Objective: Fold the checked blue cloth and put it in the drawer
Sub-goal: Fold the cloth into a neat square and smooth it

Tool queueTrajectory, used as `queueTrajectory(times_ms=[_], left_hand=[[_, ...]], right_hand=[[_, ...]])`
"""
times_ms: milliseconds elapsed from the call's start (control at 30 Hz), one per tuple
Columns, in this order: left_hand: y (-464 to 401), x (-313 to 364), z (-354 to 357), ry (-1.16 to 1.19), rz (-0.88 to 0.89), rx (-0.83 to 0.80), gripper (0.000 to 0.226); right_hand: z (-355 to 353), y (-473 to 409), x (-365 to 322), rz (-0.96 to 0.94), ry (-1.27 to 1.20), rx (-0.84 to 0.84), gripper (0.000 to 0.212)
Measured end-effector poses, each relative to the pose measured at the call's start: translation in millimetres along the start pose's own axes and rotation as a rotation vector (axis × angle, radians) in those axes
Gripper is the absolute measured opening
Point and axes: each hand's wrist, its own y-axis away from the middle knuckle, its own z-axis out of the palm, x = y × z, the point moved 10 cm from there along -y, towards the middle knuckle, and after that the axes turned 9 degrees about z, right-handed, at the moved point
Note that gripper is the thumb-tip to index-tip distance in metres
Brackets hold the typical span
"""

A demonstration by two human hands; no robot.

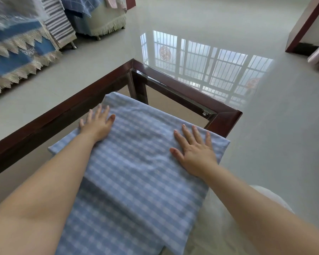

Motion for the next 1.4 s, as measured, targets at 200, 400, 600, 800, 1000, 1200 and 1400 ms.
queueTrajectory(times_ms=[200, 400, 600, 800, 1000, 1200, 1400], left_hand=[[-23.2, 41.8, -27.8, -0.106, 0.131, 0.106, 0.055], [-49.2, 26.3, -8.3, 0.002, 0.058, -0.075, 0.064], [-12.0, 16.8, -25.3, -0.059, -0.01, 0.059, 0.073], [34.9, -48.1, -32.0, -0.059, -0.334, -0.07, 0.109], [65.2, -73.2, -16.2, 0.34, -0.347, -0.446, 0.058], [19.0, -30.0, -103.1, 0.199, -0.136, 0.228, 0.044], [37.1, -2.9, -34.1, 0.133, -0.161, 0.06, 0.085]], right_hand=[[7.3, -2.6, 5.9, -0.013, 0.009, -0.029, 0.068], [5.3, -2.2, 6.5, -0.011, -0.009, -0.056, 0.07], [-31.6, -27.3, 9.6, 0.11, -0.137, 0.031, 0.055], [-43.9, -83.1, 20.6, 0.186, -0.263, -0.176, 0.044], [-65.9, -81.9, 12.2, 0.031, -0.427, -0.122, 0.019], [-121.2, -91.7, 49.3, 0.222, -0.466, 0.284, 0.018], [-77.3, -87.2, -9.5, -0.06, -0.111, 0.061, 0.081]])
